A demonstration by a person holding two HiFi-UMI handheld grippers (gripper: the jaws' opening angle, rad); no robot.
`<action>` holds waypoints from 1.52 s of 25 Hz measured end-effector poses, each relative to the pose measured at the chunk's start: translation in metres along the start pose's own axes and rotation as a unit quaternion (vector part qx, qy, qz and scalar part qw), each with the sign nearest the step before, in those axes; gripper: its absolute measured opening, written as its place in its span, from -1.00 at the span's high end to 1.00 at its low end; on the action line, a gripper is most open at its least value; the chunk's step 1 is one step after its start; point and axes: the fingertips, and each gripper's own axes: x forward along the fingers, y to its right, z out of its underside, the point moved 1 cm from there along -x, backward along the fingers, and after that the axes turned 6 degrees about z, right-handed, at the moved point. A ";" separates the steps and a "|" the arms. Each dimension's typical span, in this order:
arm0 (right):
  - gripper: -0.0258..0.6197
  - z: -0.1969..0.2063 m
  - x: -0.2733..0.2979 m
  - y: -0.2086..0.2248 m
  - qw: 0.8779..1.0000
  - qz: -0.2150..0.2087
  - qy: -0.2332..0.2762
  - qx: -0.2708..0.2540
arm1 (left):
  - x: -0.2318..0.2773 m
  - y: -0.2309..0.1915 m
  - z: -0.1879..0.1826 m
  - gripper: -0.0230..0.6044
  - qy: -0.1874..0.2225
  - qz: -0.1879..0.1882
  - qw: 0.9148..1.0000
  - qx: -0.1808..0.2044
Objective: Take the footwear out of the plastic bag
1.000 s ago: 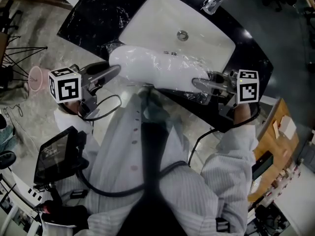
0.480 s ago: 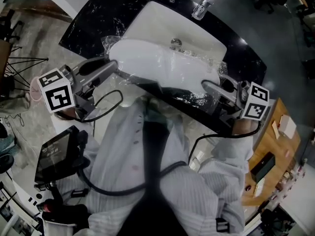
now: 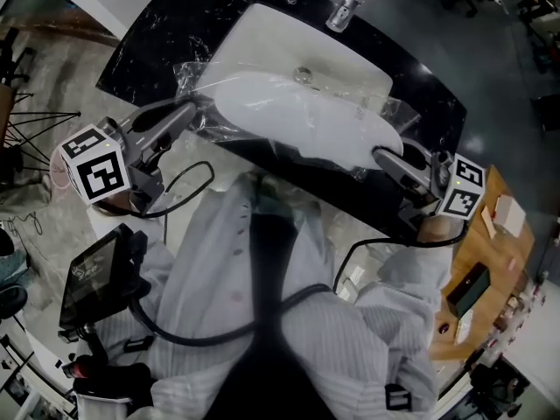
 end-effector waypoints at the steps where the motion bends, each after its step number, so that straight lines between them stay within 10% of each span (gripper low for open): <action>1: 0.63 0.000 -0.006 0.003 1.000 0.007 0.003 0.003 | -0.003 -0.004 -0.002 0.92 0.005 -0.010 1.000 -0.003; 15: 0.64 -0.005 -0.077 0.014 0.980 0.175 0.094 -0.010 | -0.041 -0.040 -0.013 0.92 0.054 -0.125 0.991 -0.006; 25: 0.64 -0.016 -0.077 0.006 0.907 0.379 0.166 -0.074 | -0.027 -0.061 -0.011 0.92 0.116 -0.246 0.962 0.000; 34: 0.64 -0.034 -0.011 -0.007 0.848 0.453 0.237 -0.142 | 0.013 -0.030 -0.023 0.92 0.168 -0.313 0.927 0.117; 38: 0.64 -0.034 0.010 -0.012 0.840 0.460 0.238 -0.161 | 0.023 -0.014 -0.027 0.92 0.191 -0.308 0.919 0.151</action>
